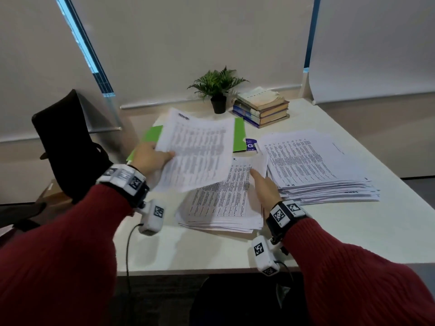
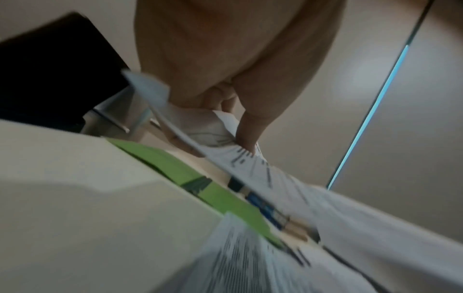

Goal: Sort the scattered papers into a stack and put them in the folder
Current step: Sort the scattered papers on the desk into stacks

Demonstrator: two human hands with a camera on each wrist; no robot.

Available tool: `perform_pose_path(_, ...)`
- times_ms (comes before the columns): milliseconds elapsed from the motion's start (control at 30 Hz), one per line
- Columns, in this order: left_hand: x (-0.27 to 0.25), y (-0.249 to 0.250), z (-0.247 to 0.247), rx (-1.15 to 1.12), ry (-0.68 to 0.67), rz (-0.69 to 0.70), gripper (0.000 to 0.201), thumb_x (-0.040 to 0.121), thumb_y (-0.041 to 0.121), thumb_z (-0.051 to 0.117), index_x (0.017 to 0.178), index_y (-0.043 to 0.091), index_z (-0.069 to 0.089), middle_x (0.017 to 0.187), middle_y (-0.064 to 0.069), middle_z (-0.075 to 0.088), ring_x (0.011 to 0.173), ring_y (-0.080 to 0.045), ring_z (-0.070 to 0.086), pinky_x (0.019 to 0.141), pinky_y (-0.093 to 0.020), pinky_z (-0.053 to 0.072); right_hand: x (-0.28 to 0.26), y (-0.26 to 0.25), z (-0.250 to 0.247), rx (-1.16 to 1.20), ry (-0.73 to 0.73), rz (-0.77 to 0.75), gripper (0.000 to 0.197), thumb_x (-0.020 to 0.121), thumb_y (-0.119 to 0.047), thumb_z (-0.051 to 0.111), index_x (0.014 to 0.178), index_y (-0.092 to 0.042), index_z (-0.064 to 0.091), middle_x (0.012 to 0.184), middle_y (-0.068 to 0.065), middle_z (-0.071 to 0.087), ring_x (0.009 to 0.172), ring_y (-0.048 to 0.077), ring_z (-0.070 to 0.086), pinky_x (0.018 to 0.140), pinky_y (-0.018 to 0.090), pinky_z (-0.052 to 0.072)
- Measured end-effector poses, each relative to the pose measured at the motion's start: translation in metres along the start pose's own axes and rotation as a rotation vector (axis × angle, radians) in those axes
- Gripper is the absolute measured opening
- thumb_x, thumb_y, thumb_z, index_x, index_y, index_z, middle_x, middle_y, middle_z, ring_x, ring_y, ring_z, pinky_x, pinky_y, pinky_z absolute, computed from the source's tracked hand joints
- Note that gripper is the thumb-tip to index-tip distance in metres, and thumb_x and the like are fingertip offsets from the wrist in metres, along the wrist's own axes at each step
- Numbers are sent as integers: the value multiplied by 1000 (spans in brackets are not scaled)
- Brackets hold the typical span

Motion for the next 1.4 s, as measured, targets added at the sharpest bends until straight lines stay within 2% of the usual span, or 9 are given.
perform_pose_path(167, 6, -43, 66, 460, -145, -18, 51, 85, 29, 85, 125, 2, 67, 126, -18, 71, 114, -39, 69, 99, -46, 56, 2, -2, 3, 55, -5, -12, 131, 66, -103, 34, 166, -20, 27, 173, 4, 27, 158, 29, 28, 127, 52, 23)
perform_pose_path(233, 4, -56, 80, 665, -206, -50, 69, 83, 51, 83, 131, 6, 62, 138, -14, 63, 126, -37, 61, 104, -40, 50, 3, 1, 1, 38, 2, -14, 118, 78, -91, 52, 165, -16, 28, 169, 6, 34, 156, 31, 34, 123, 51, 29)
perform_pose_path(333, 11, -66, 84, 941, -209, -96, 78, 64, 85, 71, 90, 13, 56, 123, -17, 66, 113, -37, 61, 95, -41, 53, 11, 10, 2, -7, 12, -37, 102, 64, -53, 87, 151, -14, 49, 144, 7, 63, 129, 31, 62, 108, 45, 50)
perform_pose_path(500, -2, -61, 92, 803, -268, -69, 66, 71, 68, 84, 73, 13, 50, 69, -2, 54, 61, -19, 51, 53, -26, 32, 7, 6, 9, -99, 0, -59, 78, 71, -20, 85, 141, -12, 50, 129, 8, 65, 120, 30, 65, 102, 43, 54)
perform_pose_path(767, -5, -52, 94, 327, -336, -224, 49, 76, 43, 92, 96, 4, 70, 82, -9, 68, 69, -25, 62, 65, -35, 56, -4, -38, -30, -100, -67, -177, 104, 66, -24, 91, 157, -20, 38, 150, 4, 56, 137, 29, 56, 115, 54, 47)
perform_pose_path(867, -17, -31, 113, -25, -449, -312, 38, 85, 23, 87, 113, 2, 71, 82, -5, 68, 62, -19, 61, 55, -29, 53, -7, -76, -67, -169, -62, -231, 72, 78, -11, 85, 142, -14, 51, 127, 9, 69, 114, 30, 69, 101, 50, 56)
perform_pose_path(1000, -28, 2, 155, -54, -481, -204, 15, 91, 3, 78, 105, 2, 74, 101, -7, 82, 86, -22, 77, 78, -36, 63, 3, -106, -121, -338, -44, -280, 33, 87, 1, 77, 112, -15, 63, 109, 5, 73, 97, 21, 70, 85, 32, 57)
perform_pose_path(1133, -31, 15, 212, -21, -462, -95, 14, 88, -3, 80, 101, 2, 75, 103, -12, 82, 99, -28, 79, 91, -43, 64, 34, -107, -165, -535, 65, -207, 38, 83, -5, 80, 117, 0, 64, 117, 13, 73, 105, 31, 69, 96, 40, 56)
perform_pose_path(1400, -17, 8, 289, 478, -363, 45, 41, 79, 44, 86, 78, 9, 65, 82, -4, 71, 74, -22, 68, 64, -31, 56, 80, -87, -221, -917, 255, 13, 79, 86, -40, 72, 154, -20, 36, 155, 21, 43, 134, 42, 49, 111, 49, 44)
Point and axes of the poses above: each hand's wrist, its own x-axis towards the middle knuckle, its own z-axis out of the palm, y = z × x, the point moved 5 cm from there along x, towards the middle knuckle
